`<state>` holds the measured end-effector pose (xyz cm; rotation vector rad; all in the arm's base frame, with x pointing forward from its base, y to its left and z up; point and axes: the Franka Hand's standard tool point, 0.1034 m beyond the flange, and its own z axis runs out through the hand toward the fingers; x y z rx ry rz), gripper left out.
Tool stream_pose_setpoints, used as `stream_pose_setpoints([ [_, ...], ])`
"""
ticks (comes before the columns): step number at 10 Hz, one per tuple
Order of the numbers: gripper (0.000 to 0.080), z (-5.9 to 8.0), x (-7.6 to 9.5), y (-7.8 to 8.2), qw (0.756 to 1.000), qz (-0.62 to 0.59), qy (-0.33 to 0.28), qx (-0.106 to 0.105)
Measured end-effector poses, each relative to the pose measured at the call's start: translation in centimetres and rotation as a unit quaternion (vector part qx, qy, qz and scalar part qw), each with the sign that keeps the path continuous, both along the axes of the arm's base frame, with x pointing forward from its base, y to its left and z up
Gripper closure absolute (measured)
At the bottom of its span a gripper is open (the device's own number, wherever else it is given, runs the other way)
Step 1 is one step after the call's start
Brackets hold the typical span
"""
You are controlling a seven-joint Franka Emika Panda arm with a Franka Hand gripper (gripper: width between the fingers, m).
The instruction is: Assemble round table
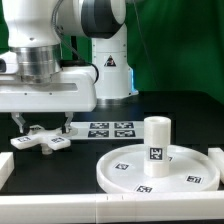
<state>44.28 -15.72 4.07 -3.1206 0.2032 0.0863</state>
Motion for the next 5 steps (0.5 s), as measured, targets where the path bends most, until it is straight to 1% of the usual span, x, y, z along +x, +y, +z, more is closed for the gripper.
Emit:
stream_pose_setpoints([
  [5,0.015,-0.5,-0.32,-0.01,1.0,0.006,0.005,0.0],
])
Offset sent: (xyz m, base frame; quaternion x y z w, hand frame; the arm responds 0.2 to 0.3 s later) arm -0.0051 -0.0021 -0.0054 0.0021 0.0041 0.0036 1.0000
